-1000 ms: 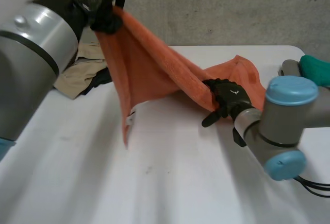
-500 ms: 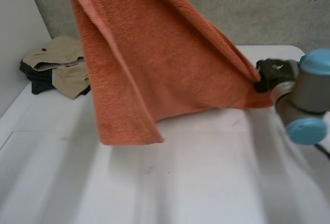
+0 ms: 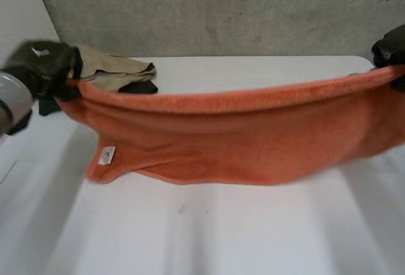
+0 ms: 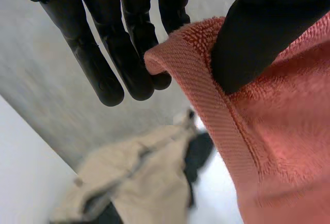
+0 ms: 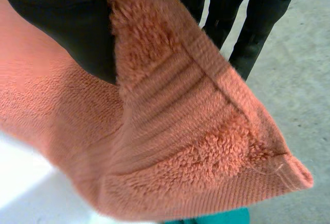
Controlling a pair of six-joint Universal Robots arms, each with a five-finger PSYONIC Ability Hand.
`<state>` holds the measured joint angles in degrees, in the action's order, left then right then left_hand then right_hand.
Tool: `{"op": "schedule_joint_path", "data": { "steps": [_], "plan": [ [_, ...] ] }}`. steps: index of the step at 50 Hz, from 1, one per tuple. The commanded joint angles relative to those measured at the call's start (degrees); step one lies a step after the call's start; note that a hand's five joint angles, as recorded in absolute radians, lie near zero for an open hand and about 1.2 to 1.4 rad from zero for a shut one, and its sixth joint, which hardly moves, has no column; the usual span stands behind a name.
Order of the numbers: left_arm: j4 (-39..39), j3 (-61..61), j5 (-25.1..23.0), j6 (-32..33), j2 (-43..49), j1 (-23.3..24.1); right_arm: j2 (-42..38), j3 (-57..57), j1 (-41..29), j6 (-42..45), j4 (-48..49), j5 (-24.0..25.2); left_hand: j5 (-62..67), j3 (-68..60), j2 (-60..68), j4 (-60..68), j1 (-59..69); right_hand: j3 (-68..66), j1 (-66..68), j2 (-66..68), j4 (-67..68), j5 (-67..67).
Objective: Fold the laundry.
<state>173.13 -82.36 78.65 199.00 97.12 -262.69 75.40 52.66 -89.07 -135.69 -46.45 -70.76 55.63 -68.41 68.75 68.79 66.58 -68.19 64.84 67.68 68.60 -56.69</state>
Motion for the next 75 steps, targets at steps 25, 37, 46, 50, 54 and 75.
{"op": "schedule_joint_path", "data": {
  "steps": [25, 37, 46, 50, 54, 75],
  "plan": [
    [47.8, 31.9, 9.6, -1.5, 28.6, 3.3, -21.6, -19.7, -10.0, -23.9, 56.3, -13.6, 14.4, -11.6, 11.3, 11.2, 13.4, -11.8, 15.2, 12.3, 11.4, -13.3],
    [46.0, 10.8, 7.0, -0.8, 28.1, 4.2, -31.5, -11.8, -10.2, -19.6, 37.2, -11.2, 14.4, -11.6, 11.3, 11.2, 13.4, -11.8, 15.2, 12.3, 11.4, -13.3],
    [40.5, -12.4, 3.0, 6.7, 19.5, 3.8, -31.5, 3.7, -9.5, -13.1, 29.3, -11.5, 14.4, -11.6, 11.3, 11.2, 13.4, -11.8, 15.2, 12.3, 11.4, -13.3],
    [31.9, -23.8, 2.7, 14.0, 9.4, 2.1, -23.0, 14.9, -9.5, -10.7, 29.0, -11.4, 14.4, -11.6, 11.3, 11.2, 13.4, -11.8, 15.2, 12.3, 11.4, -13.3],
    [20.3, -33.1, 2.6, 21.8, -2.1, -1.6, -7.2, 28.6, -9.4, -2.9, 28.7, -11.3, 14.4, -11.6, 11.3, 11.2, 13.4, -11.8, 15.2, 12.3, 11.4, -13.3],
    [15.8, -23.7, -3.9, 33.4, 6.0, -0.8, -11.3, 29.2, -5.2, 10.6, 26.3, -12.0, 14.4, -11.6, 11.3, 11.2, 13.4, -11.8, 15.2, 12.3, 11.4, -13.3]
  ]
}}
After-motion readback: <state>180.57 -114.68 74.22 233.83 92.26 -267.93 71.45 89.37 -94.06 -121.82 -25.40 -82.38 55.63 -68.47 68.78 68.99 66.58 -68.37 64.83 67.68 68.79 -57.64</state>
